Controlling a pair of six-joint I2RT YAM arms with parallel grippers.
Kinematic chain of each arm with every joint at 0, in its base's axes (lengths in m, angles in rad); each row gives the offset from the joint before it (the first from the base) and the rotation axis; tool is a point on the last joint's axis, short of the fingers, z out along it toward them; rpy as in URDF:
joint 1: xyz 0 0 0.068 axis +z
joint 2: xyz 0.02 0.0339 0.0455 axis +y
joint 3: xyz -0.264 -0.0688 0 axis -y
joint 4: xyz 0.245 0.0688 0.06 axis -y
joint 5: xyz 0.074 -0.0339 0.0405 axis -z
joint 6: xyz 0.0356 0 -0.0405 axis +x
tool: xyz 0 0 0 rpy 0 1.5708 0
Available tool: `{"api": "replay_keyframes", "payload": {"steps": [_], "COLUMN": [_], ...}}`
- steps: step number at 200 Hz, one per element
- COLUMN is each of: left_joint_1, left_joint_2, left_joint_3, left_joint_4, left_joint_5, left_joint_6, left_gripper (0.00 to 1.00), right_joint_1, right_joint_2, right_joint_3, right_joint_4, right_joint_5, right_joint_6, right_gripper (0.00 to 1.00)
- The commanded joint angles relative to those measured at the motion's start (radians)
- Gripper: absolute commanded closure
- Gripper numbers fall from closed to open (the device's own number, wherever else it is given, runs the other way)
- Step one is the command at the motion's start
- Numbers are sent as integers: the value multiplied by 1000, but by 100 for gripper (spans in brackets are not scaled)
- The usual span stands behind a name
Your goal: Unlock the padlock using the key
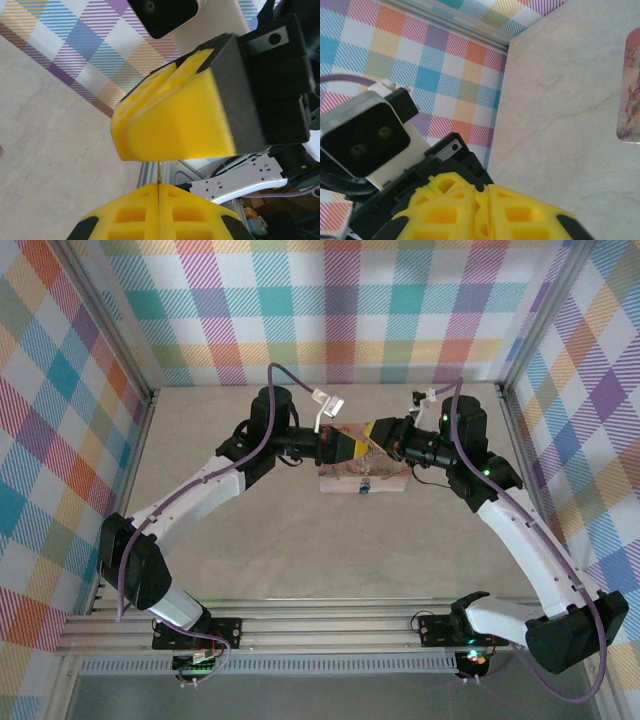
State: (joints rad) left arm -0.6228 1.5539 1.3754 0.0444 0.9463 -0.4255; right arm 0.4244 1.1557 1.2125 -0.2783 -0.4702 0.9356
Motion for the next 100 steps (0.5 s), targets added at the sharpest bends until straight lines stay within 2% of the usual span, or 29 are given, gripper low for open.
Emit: {"api": "replay_keyframes", "payload": {"steps": [1,45,59,67,84,100], "left_joint_1": [8,10,11,13,26,34], "left_joint_2": [-35,-56,-82,-98,-133,-155], "left_joint_3": [-5,-16,-19,-23,-55,-98], "left_joint_4": [58,9,-44,-75,-72,12], "left_joint_5": [9,-35,-90,-125,-171,-171], "left_joint_6": [-47,-50,-22,-12,-40,-126], "left_gripper": [100,100,79,71,59,57], "right_joint_1": [5,5,6,5,5,5], "right_joint_2": [-19,-33,-34,-32,-27,-21], "right_joint_3": [-12,-6,20,44,82,97], "right_joint_4": [40,7,-41,-76,-122,-124], "right_joint_5": [-70,-89,-74,-60,-48,-50], "right_joint_6": [-27,-90,-155,-202,-299,-351], "right_gripper": [98,100,100,100,100,100]}}
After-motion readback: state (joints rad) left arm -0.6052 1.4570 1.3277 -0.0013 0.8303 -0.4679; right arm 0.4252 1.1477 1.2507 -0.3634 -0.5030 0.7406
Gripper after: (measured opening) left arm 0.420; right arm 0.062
